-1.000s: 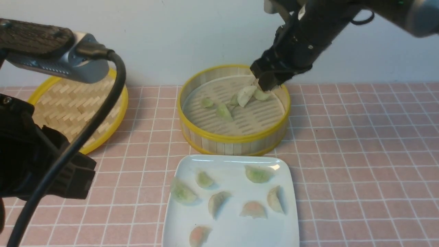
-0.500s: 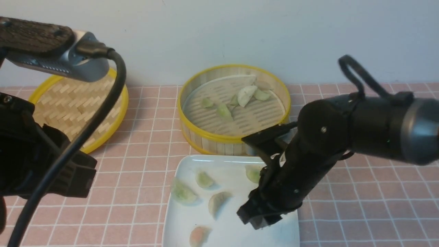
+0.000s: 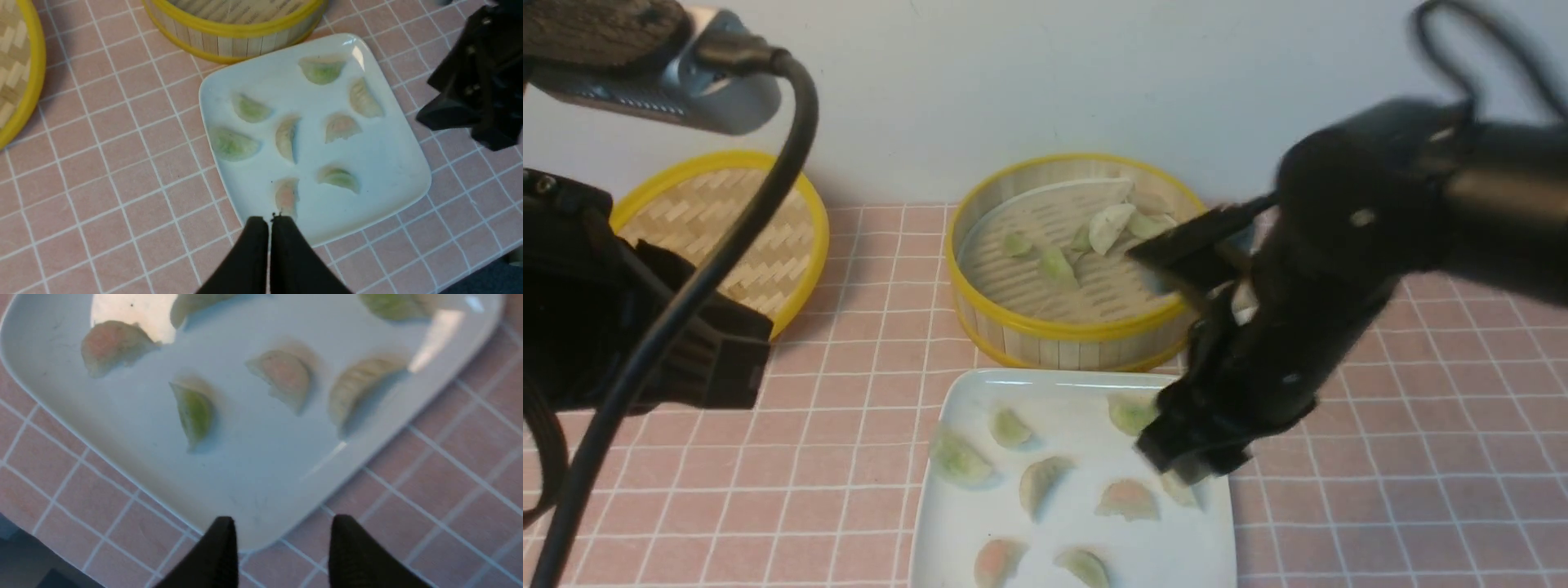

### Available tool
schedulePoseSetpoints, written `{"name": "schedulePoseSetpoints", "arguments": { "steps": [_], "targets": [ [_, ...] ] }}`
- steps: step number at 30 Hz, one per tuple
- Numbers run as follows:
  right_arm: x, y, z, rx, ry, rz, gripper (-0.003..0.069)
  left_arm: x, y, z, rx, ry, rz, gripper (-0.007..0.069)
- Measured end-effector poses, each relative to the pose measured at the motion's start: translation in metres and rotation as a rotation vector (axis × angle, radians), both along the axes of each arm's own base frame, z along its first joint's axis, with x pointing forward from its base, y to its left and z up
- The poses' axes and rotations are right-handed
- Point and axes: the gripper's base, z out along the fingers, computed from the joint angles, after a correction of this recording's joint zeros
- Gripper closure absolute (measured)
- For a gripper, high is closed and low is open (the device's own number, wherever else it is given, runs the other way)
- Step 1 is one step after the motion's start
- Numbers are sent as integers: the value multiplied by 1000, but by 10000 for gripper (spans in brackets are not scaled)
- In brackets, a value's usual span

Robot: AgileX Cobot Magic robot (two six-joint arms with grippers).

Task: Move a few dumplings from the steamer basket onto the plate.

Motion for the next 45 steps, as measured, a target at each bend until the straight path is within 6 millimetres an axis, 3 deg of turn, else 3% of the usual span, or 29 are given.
{"name": "schedulePoseSetpoints", "arguments": {
  "steps": [2, 4, 5, 6, 8, 12, 14, 17, 21, 28, 33, 37, 45],
  "targets": [
    [-14, -16, 27, 27, -78, -40, 499, 1, -1, 1, -10, -14, 0, 631],
    [-46, -46, 64, 101, -199, -97, 613, 3, -2, 4, -31, -45, 0, 631],
    [-49, -48, 67, 107, -208, -102, 613, 3, -2, 4, -31, -45, 0, 631],
    [-75, -71, 85, 182, -298, -149, 651, 4, -3, 5, -44, -66, 0, 631],
    [-102, -95, 96, 265, -401, -178, 664, 5, -3, 7, -55, -83, 0, 631],
    [-165, -150, 96, 536, -742, -200, 672, 7, -5, 9, -77, -115, -1, 631],
    [-190, -172, 81, 639, -937, -176, 672, 8, -5, 10, -84, -125, -1, 631],
    [-210, -190, 52, 717, -1075, -183, 672, 8, -5, 10, -85, -124, -1, 631],
    [-218, -198, 15, 818, -1159, -222, 672, 10, -4, 12, -64, -174, -4, 631],
    [-220, -194, 13, 902, -1255, -169, 672, 5, 1, 15, -84, -233, 2, 631],
    [-220, -194, 14, 903, -1261, -167, 672, -30, 25, -1, -139, -323, 6, 631],
    [-220, -194, 14, 900, -1265, -166, 672, -64, 48, -21, -261, -504, 5, 631],
    [-220, -194, 14, 897, -1267, -164, 672, -90, 65, -52, -319, -587, 2, 631]
  ]
}}
